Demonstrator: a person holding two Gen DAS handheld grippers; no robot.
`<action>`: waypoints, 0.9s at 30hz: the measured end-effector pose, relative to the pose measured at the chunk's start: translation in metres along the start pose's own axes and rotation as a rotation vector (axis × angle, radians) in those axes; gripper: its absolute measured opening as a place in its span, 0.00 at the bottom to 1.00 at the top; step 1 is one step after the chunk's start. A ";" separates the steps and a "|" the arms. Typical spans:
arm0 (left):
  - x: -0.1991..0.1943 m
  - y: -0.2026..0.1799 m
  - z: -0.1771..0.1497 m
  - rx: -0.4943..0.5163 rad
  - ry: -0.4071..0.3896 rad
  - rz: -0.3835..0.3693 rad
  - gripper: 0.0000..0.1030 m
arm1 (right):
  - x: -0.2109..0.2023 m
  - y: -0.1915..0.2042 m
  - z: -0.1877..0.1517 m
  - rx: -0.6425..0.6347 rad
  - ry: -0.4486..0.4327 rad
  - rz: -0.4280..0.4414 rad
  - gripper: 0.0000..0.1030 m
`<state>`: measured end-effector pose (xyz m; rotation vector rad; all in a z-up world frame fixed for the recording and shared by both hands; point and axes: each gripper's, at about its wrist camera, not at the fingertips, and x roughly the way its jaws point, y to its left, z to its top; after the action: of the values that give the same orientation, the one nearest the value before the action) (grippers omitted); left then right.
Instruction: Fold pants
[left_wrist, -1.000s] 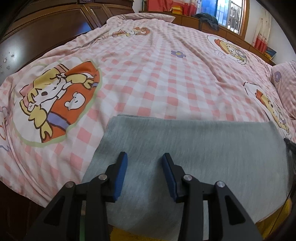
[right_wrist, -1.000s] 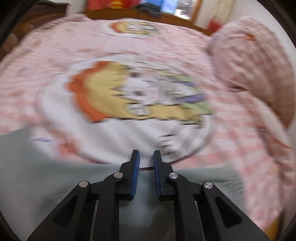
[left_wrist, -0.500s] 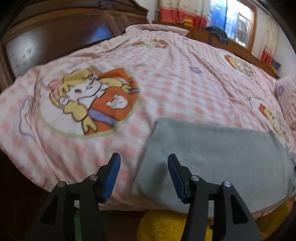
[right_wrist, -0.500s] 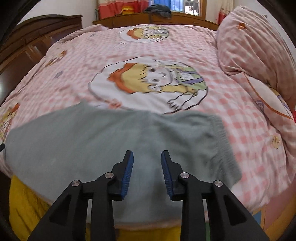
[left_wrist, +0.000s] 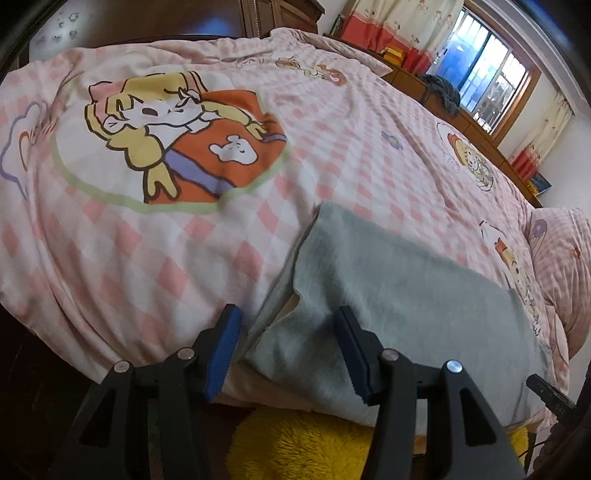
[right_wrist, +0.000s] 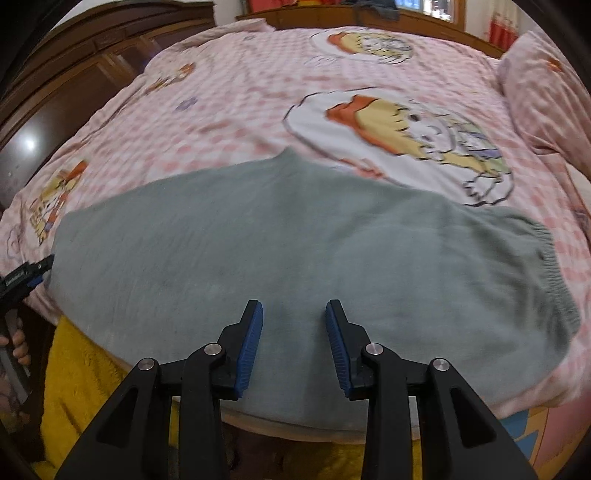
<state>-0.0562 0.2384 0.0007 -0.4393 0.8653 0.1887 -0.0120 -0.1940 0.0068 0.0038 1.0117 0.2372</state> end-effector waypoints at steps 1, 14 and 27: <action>0.001 -0.001 0.000 0.007 -0.001 0.012 0.55 | 0.003 0.003 -0.001 -0.007 0.008 -0.006 0.35; 0.002 0.000 -0.007 -0.035 -0.024 -0.011 0.40 | 0.011 0.007 -0.002 0.008 0.010 -0.013 0.46; -0.055 -0.043 0.002 0.073 -0.103 -0.145 0.11 | 0.007 0.007 -0.004 0.009 -0.006 -0.002 0.46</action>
<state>-0.0756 0.2017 0.0562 -0.4186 0.7341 0.0459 -0.0131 -0.1860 -0.0001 0.0114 1.0063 0.2302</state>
